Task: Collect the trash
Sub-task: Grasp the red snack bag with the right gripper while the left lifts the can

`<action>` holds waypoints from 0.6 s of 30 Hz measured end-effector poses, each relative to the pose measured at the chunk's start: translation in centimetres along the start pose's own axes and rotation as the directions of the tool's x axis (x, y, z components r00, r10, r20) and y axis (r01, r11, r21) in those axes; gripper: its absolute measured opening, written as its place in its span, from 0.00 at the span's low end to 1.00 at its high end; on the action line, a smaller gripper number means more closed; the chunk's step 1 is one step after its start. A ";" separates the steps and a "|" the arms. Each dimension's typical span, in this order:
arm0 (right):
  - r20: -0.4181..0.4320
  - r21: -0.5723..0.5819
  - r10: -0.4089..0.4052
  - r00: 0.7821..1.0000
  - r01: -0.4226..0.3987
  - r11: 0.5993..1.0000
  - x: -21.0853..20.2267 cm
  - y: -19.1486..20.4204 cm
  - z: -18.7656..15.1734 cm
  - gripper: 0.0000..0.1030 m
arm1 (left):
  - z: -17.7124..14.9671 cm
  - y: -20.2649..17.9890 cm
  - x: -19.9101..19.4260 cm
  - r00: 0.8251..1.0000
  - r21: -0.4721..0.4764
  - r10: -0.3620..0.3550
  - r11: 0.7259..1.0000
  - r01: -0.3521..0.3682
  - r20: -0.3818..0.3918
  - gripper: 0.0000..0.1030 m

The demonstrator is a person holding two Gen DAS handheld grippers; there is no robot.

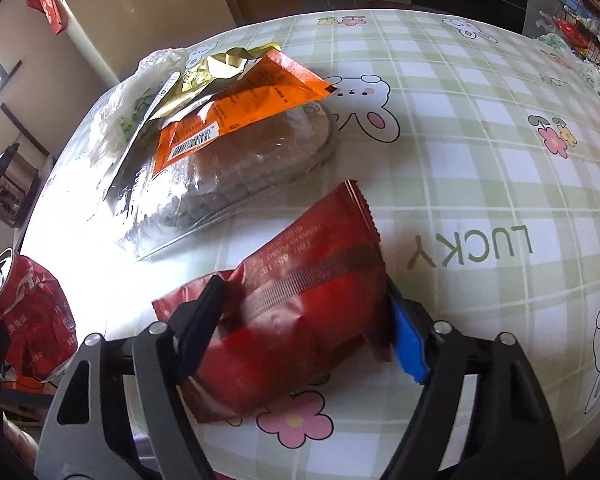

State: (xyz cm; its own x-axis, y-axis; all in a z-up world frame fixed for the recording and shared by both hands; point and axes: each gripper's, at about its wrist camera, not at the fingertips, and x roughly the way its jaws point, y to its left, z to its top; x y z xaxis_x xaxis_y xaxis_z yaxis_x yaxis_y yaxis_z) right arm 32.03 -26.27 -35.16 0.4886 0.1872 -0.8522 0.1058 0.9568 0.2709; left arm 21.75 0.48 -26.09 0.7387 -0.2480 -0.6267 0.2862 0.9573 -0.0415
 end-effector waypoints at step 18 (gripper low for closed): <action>0.171 -0.046 0.172 0.970 -0.167 0.985 -11.3 1.1 -1.8 0.42 | -1.1 0.5 -9.0 1.000 -0.130 -0.004 0.991 0.004 0.000 0.06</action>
State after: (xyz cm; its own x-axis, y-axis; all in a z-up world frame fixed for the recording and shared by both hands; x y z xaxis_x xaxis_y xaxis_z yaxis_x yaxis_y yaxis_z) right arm 25.04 -26.90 -26.02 0.6404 0.3082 -0.7035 -0.0169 0.9214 0.3883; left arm 14.58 3.31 -21.36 0.7373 -0.2521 -0.6268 0.2075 0.9674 -0.1451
